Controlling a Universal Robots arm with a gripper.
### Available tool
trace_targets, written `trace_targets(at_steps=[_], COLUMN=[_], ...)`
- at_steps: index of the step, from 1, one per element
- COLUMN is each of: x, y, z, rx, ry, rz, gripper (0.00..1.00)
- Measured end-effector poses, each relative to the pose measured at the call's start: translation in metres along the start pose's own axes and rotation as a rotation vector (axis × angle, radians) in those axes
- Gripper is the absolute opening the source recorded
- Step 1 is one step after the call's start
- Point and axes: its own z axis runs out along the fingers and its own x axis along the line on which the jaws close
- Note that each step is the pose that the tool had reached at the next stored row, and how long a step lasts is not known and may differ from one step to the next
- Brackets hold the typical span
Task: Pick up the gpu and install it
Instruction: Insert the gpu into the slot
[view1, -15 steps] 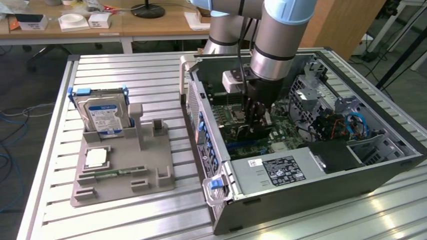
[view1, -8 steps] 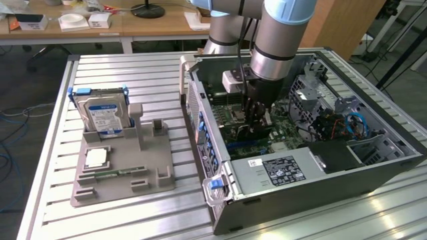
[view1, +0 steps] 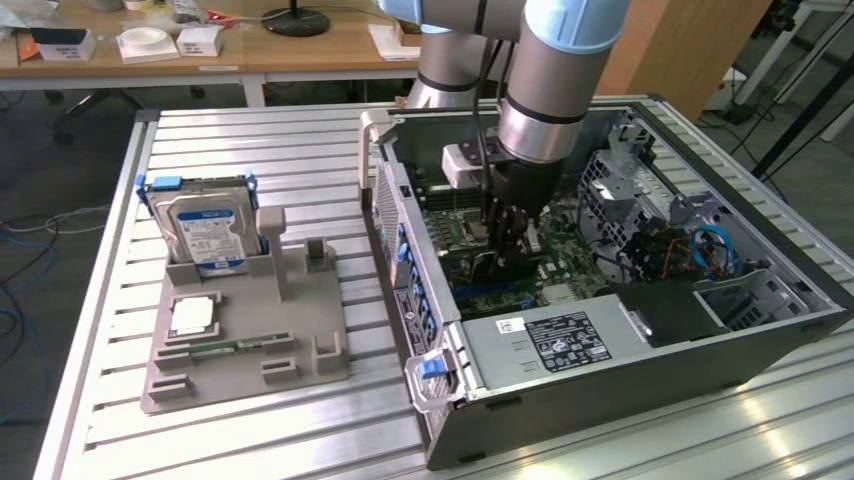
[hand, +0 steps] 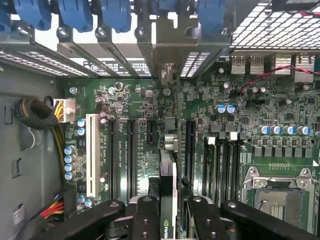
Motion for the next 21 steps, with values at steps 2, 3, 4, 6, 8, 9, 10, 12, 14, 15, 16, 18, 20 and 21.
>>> trace_targets(at_steps=[2,3,4,6,8,9,10,12,14,15,16,18,20,21], x=[0.000,0.000,0.000,0.000,0.000,0.000,0.001,0.003,0.004,0.004,0.004,0.004,0.004,0.004], y=[0.0012,0.0012,0.0013,0.0013,0.0013,0.0014,0.0014,0.0010,0.0011,0.0011,0.0010,0.0009,0.0020,0.0038], z=[0.0003,0.0004,0.0004,0.0005,0.0005,0.0006,0.0007,0.0009,0.0007,0.0008,0.0013,0.0033,0.0095,0.0103], rx=[-0.0002,-0.0003,-0.0002,-0.0002,-0.0001,-0.0001,0.0000,-0.0001,-0.0003,-0.0004,-0.0004,-0.0002,-0.0003,0.0007], ry=[0.0005,0.0005,0.0005,0.0005,0.0004,0.0000,-0.0003,-0.0007,0.0001,0.0002,0.0003,0.0001,0.0007,0.0004], rz=[0.000,0.000,0.000,0.000,0.000,0.000,0.000,0.000,0.000,0.000,0.000,0.000,0.000,-0.003], gripper=[0.26,0.26,0.26,0.26,0.26,0.26,0.26,0.26,0.26,0.26,0.26,0.26,0.26,0.26])
